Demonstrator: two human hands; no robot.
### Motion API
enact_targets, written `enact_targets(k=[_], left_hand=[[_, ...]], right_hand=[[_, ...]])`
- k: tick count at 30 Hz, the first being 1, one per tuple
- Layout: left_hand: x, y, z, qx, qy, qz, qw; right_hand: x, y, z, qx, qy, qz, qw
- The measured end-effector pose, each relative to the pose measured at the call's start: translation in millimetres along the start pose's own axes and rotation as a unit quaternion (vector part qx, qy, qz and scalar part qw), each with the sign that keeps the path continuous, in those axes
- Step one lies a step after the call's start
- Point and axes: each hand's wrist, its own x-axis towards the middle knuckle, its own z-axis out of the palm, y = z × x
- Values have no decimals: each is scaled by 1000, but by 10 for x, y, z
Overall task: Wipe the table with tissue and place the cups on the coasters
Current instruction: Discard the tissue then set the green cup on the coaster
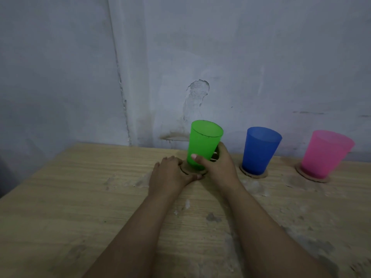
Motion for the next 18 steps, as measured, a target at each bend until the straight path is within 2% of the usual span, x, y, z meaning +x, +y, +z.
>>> enact_targets(k=[13, 18], left_hand=[[27, -18, 5, 5, -23, -7, 1000], [17, -5, 8, 12, -4, -2, 1000]], right_hand=[[-8, 49, 14, -81, -30, -6, 996], [-31, 48, 23, -82, -28, -4, 996]])
